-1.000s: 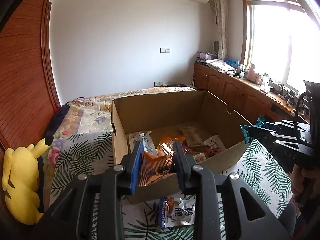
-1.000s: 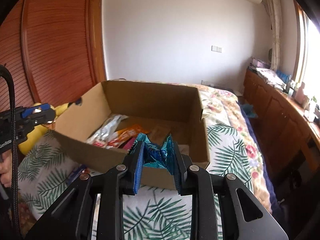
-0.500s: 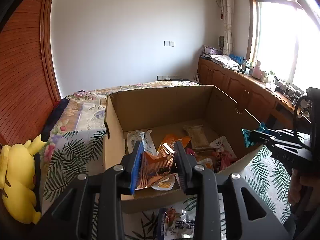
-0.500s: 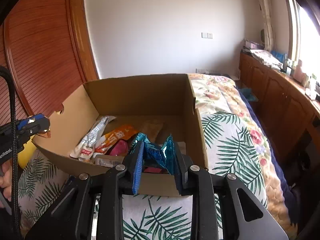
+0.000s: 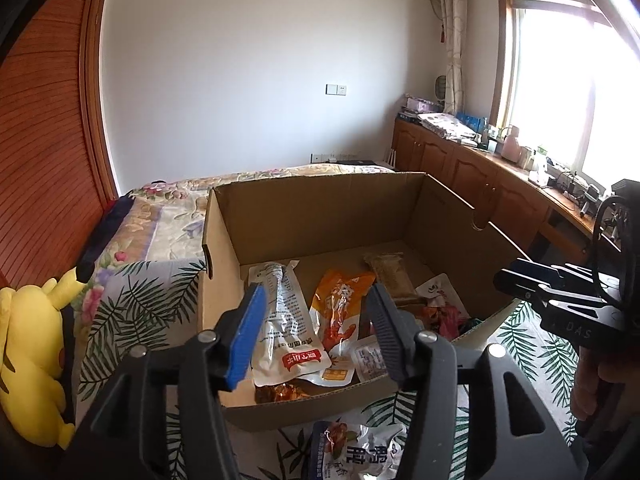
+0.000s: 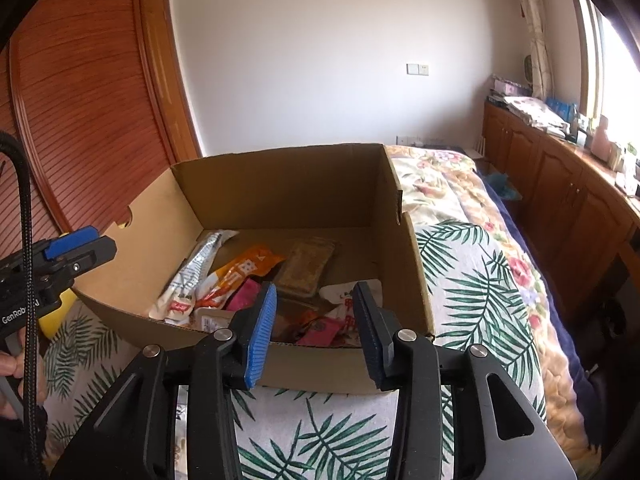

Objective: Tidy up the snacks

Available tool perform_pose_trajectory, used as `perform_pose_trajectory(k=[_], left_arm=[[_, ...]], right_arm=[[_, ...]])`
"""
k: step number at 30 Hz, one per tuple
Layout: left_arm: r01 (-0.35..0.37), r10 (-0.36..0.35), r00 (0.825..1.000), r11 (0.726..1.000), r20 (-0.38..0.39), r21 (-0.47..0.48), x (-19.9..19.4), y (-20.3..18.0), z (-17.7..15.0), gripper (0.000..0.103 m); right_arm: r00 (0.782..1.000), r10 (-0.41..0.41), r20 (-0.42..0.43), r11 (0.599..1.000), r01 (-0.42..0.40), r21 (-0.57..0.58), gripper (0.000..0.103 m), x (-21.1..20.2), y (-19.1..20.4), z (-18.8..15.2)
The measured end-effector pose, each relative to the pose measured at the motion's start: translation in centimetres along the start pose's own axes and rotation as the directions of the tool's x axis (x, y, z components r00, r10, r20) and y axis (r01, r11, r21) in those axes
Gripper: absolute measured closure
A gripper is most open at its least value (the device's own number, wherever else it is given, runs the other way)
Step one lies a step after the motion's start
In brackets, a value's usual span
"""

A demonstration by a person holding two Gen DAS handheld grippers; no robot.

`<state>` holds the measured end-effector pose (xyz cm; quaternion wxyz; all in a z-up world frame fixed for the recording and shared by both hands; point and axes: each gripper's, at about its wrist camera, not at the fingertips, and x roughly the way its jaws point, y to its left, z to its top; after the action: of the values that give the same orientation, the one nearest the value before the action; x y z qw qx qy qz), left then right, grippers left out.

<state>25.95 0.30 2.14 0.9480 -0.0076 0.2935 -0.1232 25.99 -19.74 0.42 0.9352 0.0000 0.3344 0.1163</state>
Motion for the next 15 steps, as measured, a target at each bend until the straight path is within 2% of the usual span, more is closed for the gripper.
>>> perform_pose_trajectory(k=[3,10,15], left_arm=[[0.013,-0.013,1.000,1.000,-0.001,-0.002,-0.4,0.0,-0.1,0.047],[0.019,-0.020,1.000,0.999,0.023,0.034,-2.2,-0.5,-0.5,0.033],[0.022,-0.023,0.999,0.999,0.023,0.047,-3.5,-0.3,-1.2,0.032]], right_arm=[[1.000,0.014,0.010,1.000,-0.014,0.003,0.063,-0.5,0.2,-0.1],[0.996,0.050,0.077,0.998,-0.047,-0.037,0.063,-4.0,2.1,-0.8],[0.993,0.074,0.088,0.994,-0.066,-0.089,0.062,-5.9,4.1,-2.4]])
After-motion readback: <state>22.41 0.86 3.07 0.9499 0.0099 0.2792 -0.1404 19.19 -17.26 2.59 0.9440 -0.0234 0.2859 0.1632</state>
